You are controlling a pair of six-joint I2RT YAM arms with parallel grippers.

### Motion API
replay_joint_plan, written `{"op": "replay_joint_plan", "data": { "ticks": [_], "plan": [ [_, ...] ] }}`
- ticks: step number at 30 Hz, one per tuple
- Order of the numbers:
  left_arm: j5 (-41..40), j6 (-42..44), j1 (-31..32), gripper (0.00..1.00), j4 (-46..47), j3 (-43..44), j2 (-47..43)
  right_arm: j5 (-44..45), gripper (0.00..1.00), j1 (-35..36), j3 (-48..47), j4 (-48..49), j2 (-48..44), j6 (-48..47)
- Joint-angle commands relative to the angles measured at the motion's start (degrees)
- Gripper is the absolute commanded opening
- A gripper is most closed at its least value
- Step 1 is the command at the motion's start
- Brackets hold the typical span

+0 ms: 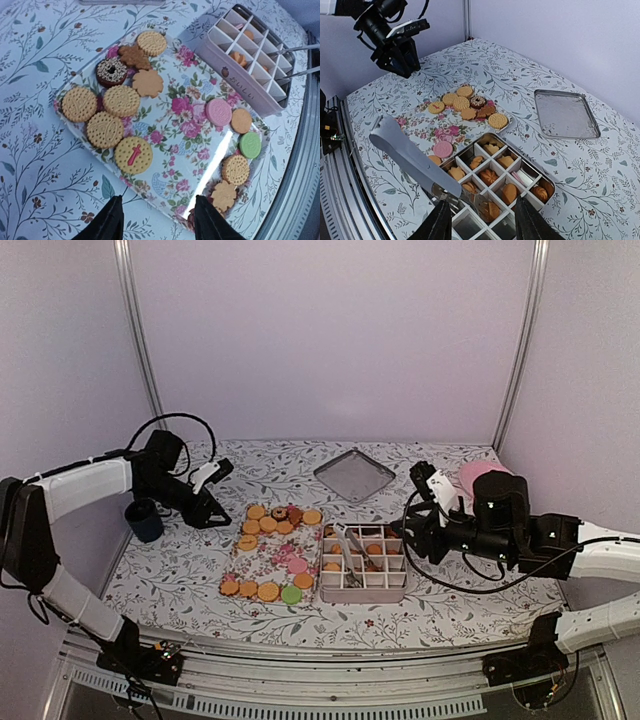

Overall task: Pack the cookies
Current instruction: Pick up the clamp from the packing box.

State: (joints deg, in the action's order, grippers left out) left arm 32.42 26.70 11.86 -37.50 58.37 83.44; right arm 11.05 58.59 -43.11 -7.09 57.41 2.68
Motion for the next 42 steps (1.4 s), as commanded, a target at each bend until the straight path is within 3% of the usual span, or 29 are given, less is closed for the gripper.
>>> {"op": "replay_joint_plan", "data": {
  "ticks": [1, 9, 17, 22, 26, 31, 42],
  "plan": [
    [3.4, -5.2, 6.4, 0.50, 3.1, 5.1, 5.4, -3.0, 0.46, 3.6, 2.4, -1.3, 1.0, -2.9],
    [2.8, -9.0, 18.4, 0.53, 4.2, 13.8, 18.2, 1.1, 0.45, 6.4, -0.2, 1.7, 11.3, -6.6],
    [5.5, -11.4, 24.4, 0.53, 6.3, 17.9, 25.5, 5.0, 0.39, 6.7, -3.0, 8.5, 20.2, -8.8],
    [6.1, -12.0, 27.1, 0.53, 7.2, 19.2, 28.4, 9.7, 0.29, 7.2, -4.3, 10.3, 24.0, -9.8],
    [7.1, -12.3, 28.8, 0.52, 7.3, 21.0, 32.4, 11.3, 0.20, 7.8, -4.3, 11.3, 24.0, -10.1],
    [5.0, -11.1, 30.4, 0.51, 7.3, 21.9, 34.7, 14.1, 0.00, 9.8, -3.4, 12.4, 22.9, -10.9],
    [1.4, -9.9, 31.0, 0.49, 6.7, 21.3, 35.9, 15.8, 0.00, 11.5, -1.4, 17.8, 18.1, -7.1]
  ]
}}
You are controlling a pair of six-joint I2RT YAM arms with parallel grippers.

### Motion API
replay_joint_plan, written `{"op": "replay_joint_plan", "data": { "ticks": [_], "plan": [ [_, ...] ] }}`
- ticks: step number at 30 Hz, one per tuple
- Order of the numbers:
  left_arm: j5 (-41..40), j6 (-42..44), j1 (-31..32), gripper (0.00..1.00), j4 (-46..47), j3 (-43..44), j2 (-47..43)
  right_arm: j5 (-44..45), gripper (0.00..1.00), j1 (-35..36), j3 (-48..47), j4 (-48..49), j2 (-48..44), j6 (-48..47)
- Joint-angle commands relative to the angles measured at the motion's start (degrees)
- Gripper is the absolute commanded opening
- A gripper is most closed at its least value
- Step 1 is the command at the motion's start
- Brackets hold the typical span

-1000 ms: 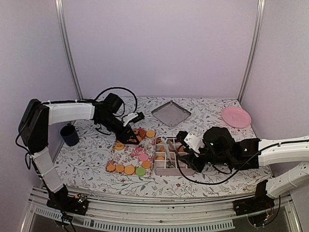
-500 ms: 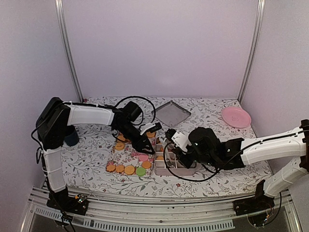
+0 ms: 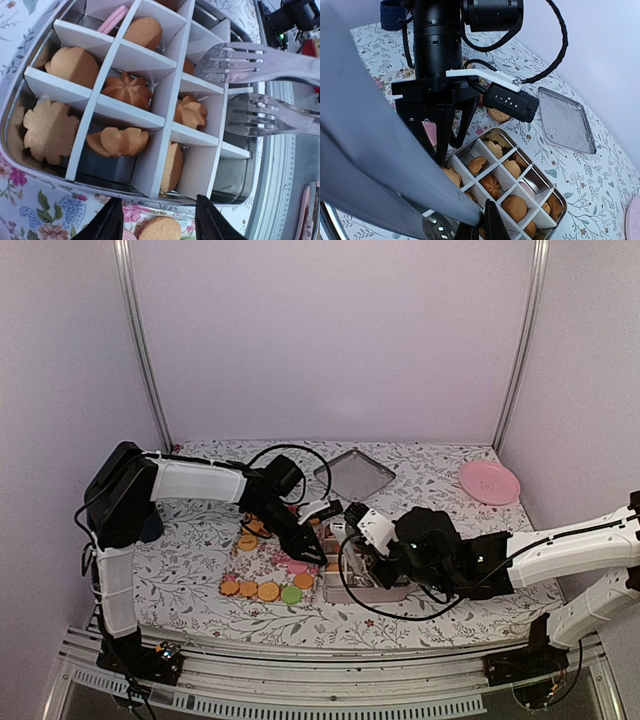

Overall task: Pack the cookies
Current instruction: Pick up the clamp from the packing box, then pass from the right arm to the left

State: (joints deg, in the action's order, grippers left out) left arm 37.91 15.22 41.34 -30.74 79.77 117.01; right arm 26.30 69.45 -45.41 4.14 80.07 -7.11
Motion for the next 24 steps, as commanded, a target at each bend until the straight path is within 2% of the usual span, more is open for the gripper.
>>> {"op": "replay_joint_plan", "data": {
  "ticks": [1, 7, 13, 16, 19, 21, 22, 24],
  "plan": [
    [-4.3, 1.6, 1.5, 0.49, -0.2, 0.0, 2.4, 0.2, 0.00, 0.6, 1.1, 7.1, -5.4, 3.4],
    [-5.2, 2.0, 1.5, 0.49, -1.0, 0.4, 2.5, -1.8, 0.00, 0.6, 1.6, 7.7, -10.5, 5.5],
    [-7.0, 3.9, 0.9, 0.52, -5.8, 2.3, -0.7, -1.8, 0.00, 0.6, 1.0, 6.8, -13.7, 8.4],
    [-7.3, 6.4, -0.9, 0.66, -9.2, 1.9, -6.3, -3.1, 0.00, -0.2, -0.2, 6.5, -13.2, 10.4],
    [-6.3, 9.0, -4.0, 0.72, -11.1, -0.8, -13.0, -6.5, 0.00, -2.2, -1.8, 6.2, -11.5, 13.3],
    [-4.2, 10.7, -6.7, 0.83, -12.5, -2.3, -17.4, -10.0, 0.00, -3.7, -3.2, 6.5, -9.8, 15.3],
    [-2.8, 11.6, -7.5, 0.93, -13.3, -3.0, -19.5, -11.9, 0.00, -4.6, -4.1, 6.9, -9.0, 16.4],
    [-0.2, 13.3, -8.2, 0.97, -14.8, -4.3, -23.4, -15.8, 0.00, -6.0, -6.3, 8.5, -6.5, 17.5]
  ]
}}
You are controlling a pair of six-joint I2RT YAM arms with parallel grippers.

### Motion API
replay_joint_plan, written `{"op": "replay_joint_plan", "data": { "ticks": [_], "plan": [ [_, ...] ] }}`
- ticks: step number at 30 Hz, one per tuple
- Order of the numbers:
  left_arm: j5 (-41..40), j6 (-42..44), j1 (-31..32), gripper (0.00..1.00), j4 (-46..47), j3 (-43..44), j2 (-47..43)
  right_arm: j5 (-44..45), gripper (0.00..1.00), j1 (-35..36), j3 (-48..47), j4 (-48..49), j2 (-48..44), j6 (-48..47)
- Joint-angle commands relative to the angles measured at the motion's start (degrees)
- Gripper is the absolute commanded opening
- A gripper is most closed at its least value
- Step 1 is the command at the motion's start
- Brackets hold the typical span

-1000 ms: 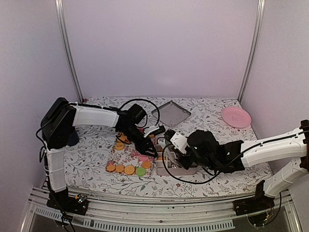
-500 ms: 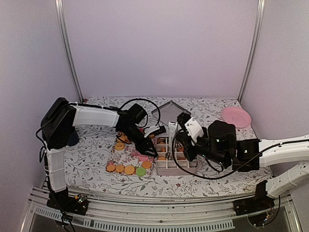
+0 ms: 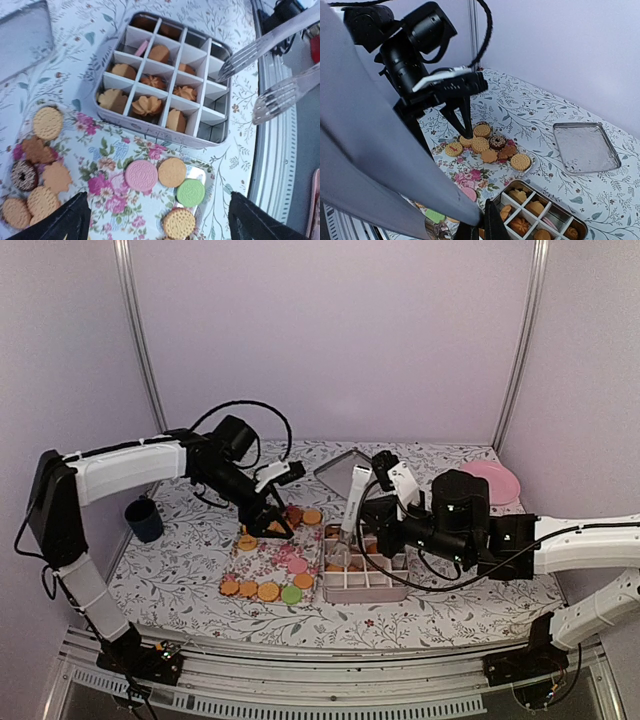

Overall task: Pack the cookies
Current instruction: Pass from the right arm to the left

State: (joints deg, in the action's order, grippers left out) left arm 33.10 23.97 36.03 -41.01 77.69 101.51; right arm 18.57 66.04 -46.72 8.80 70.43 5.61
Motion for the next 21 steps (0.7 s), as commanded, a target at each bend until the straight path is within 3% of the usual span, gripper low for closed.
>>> {"op": "replay_joint_plan", "data": {
  "ticks": [1, 8, 16, 21],
  "plan": [
    [6.1, 5.2, -2.9, 0.98, -4.8, -2.9, -9.6, -9.4, 0.00, -3.1, -6.2, 4.8, 4.6, 5.2],
    [19.6, 8.5, -2.5, 0.88, -3.3, -10.5, -18.5, -18.1, 0.00, -4.9, -14.9, 10.8, 15.7, 6.7],
    [20.9, 9.4, -2.4, 0.68, -3.1, -12.9, -20.1, -23.2, 0.00, -5.1, -21.1, 13.2, 23.3, 8.8],
    [20.9, 9.5, -2.5, 0.47, -2.7, -13.6, -20.5, -23.6, 0.00, -5.1, -21.9, 15.4, 25.3, 10.1]
  ]
}}
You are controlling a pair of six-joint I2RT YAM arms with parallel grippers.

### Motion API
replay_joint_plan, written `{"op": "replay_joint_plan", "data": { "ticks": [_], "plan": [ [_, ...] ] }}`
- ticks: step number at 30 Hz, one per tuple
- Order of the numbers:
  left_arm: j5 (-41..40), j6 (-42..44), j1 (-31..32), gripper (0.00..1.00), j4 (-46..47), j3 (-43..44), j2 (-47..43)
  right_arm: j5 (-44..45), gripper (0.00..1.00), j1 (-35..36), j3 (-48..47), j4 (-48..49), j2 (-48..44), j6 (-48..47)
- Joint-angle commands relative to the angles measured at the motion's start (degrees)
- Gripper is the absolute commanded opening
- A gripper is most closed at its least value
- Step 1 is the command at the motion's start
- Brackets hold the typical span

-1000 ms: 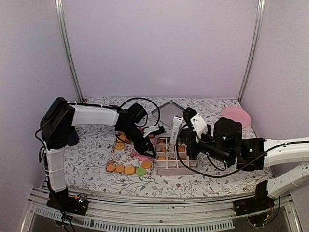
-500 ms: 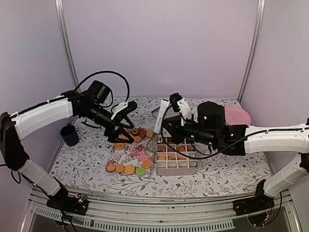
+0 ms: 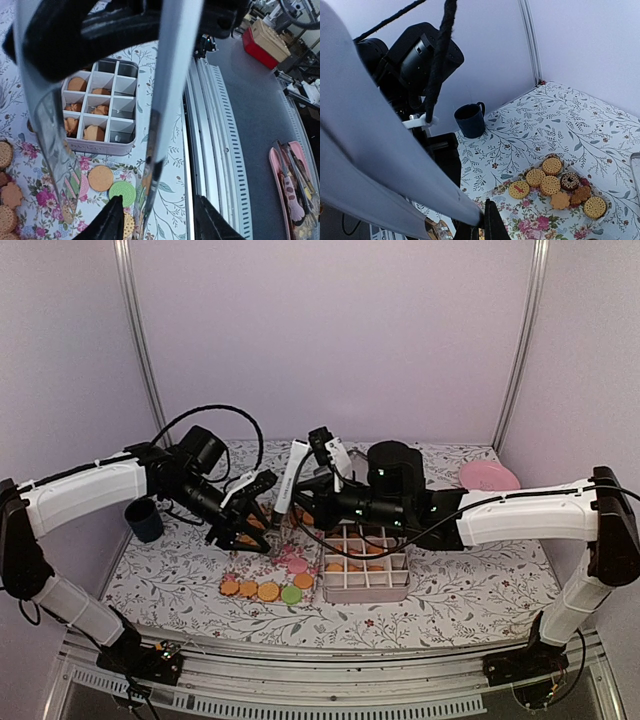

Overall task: Pack the cookies
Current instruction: Pass from the right arm to the left

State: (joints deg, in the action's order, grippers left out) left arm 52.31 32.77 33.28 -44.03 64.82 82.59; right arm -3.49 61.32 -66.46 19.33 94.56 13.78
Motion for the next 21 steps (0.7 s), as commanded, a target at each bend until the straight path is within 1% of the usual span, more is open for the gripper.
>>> {"op": "replay_joint_plan", "data": {
  "ticks": [1, 7, 10, 13, 14, 15, 17, 18, 20, 21],
  "plan": [
    [1.8, 0.7, 0.3, 0.43, 0.3, -0.8, -1.7, -1.5, 0.00, -0.4, -2.1, 5.3, 1.3, 2.2],
    [2.6, 0.9, 0.3, 0.29, 0.7, -2.0, -2.1, -1.3, 0.00, -0.3, -0.8, 6.8, 1.0, 3.0],
    [3.2, 1.0, 0.3, 0.20, 0.7, -2.2, -1.9, -1.5, 0.00, -0.3, 0.1, 8.0, 0.3, 3.7],
    [4.0, 0.8, 0.3, 0.16, 0.7, -1.8, -1.5, -1.9, 0.00, -0.3, 0.4, 8.6, -0.1, 4.3],
    [4.2, 0.7, 0.3, 0.09, 0.7, -1.6, -1.3, -2.2, 0.02, -0.3, 0.3, 8.7, 0.0, 4.5],
    [4.2, 0.6, 0.3, 0.00, 0.7, -1.4, -1.1, -2.6, 0.05, -0.4, 0.2, 8.8, 0.2, 4.6],
    [4.0, 0.5, 0.3, 0.00, 0.3, -0.9, -0.9, -3.3, 0.13, -0.7, 0.5, 8.5, -0.2, 4.7],
    [4.0, 0.9, 0.3, 0.00, -0.1, -0.8, -0.9, -4.0, 0.20, -0.9, 1.0, 8.7, -0.4, 4.7],
    [4.0, 1.1, 0.3, 0.00, -0.4, -0.7, -0.9, -6.4, 0.39, -2.3, 2.1, 8.5, -1.3, 5.0],
    [4.0, 1.2, 0.3, 0.00, -0.4, -0.9, -0.9, -9.1, 0.49, -3.4, 2.9, 8.5, -1.9, 5.4]
  ]
}}
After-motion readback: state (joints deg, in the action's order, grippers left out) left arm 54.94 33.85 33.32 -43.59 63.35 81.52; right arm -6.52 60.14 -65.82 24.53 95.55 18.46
